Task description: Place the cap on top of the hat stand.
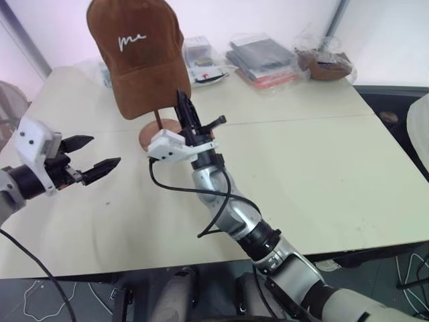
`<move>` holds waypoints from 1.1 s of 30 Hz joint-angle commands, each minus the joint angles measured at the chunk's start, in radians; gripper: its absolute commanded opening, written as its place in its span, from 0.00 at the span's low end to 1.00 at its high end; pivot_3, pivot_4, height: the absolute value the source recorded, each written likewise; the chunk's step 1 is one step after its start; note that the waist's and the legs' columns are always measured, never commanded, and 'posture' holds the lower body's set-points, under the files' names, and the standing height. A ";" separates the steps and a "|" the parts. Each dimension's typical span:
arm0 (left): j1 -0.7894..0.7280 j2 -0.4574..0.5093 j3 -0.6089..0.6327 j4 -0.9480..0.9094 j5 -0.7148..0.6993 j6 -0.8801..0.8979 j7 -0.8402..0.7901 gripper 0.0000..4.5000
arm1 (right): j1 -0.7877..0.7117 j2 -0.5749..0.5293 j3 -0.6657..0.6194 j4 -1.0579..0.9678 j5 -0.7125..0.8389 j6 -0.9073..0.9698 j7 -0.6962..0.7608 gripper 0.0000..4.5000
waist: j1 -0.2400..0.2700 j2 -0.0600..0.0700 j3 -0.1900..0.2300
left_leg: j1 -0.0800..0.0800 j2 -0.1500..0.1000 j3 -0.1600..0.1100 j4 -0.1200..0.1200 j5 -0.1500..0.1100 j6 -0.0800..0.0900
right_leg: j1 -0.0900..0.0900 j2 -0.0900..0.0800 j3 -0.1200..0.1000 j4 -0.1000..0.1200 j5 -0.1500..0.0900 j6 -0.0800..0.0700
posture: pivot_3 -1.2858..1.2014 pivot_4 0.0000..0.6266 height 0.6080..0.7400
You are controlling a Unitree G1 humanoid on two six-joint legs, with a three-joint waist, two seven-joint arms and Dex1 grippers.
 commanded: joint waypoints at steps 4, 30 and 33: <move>0.016 0.027 0.057 -0.046 -0.009 0.025 0.005 1.00 | -0.008 0.092 0.001 0.004 -0.039 0.092 -0.116 0.01 | 0.001 0.000 0.000 | 0.000 0.000 0.000 0.000 0.000 0.000 | 0.000 0.000 0.000 0.000 0.000 0.000 | 0.52 0.24 1.00; 0.031 0.034 0.088 -0.070 -0.018 0.061 0.021 1.00 | -0.009 0.087 0.108 0.026 0.127 -0.039 -0.175 0.43 | -0.021 0.000 0.000 | 0.000 0.001 -0.001 -0.003 0.000 0.000 | -0.001 0.001 0.000 0.000 0.000 -0.001 | 0.52 0.24 1.00; 0.031 0.027 0.084 -0.071 -0.016 0.057 0.025 1.00 | -0.004 0.078 0.126 0.027 0.147 -0.072 -0.129 0.74 | -0.021 -0.001 0.000 | 0.000 0.001 -0.001 -0.003 0.000 0.000 | -0.001 0.001 0.000 0.000 0.000 -0.001 | 0.52 0.24 1.00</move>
